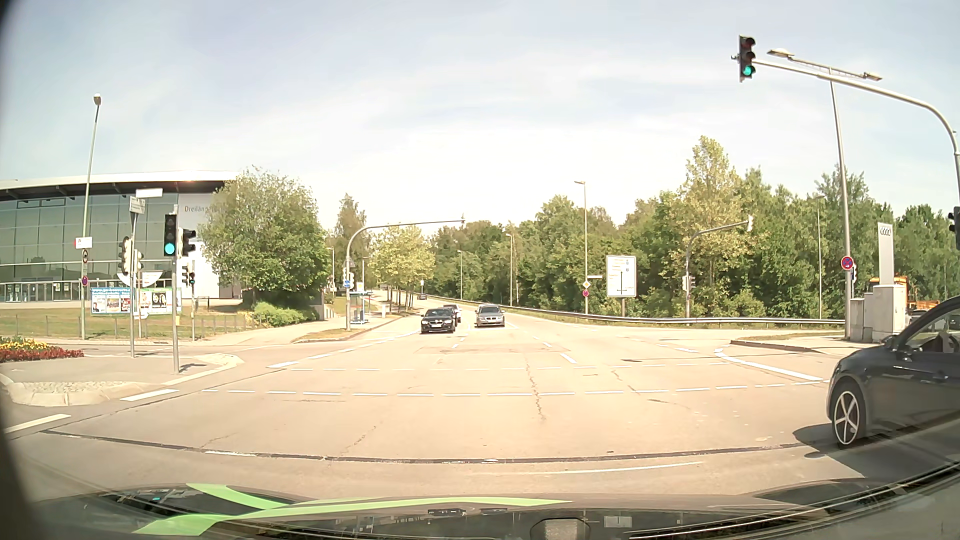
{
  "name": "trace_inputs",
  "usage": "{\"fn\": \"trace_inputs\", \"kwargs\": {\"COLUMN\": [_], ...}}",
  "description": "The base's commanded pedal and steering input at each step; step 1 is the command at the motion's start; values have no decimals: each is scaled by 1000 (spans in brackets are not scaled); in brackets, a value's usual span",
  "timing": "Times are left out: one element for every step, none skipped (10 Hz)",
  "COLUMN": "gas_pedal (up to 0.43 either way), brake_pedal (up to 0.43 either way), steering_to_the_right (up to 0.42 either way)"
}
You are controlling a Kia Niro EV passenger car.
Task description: Follow the waypoints while adhering to traffic rules and regulations
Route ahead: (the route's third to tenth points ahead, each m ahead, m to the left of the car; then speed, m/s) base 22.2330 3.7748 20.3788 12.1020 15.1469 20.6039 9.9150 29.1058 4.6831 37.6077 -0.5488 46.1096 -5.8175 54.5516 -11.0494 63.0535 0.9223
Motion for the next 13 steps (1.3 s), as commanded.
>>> {"fn": "trace_inputs", "kwargs": {"gas_pedal": [0,0,0,0,0,0,0,0,0,0,0,0,0], "brake_pedal": [0,0,0,0,0,0,0,0,0,0,0,0,0], "steering_to_the_right": [0,0,0,0,0,0,0,0,0,0,0,0,0]}}
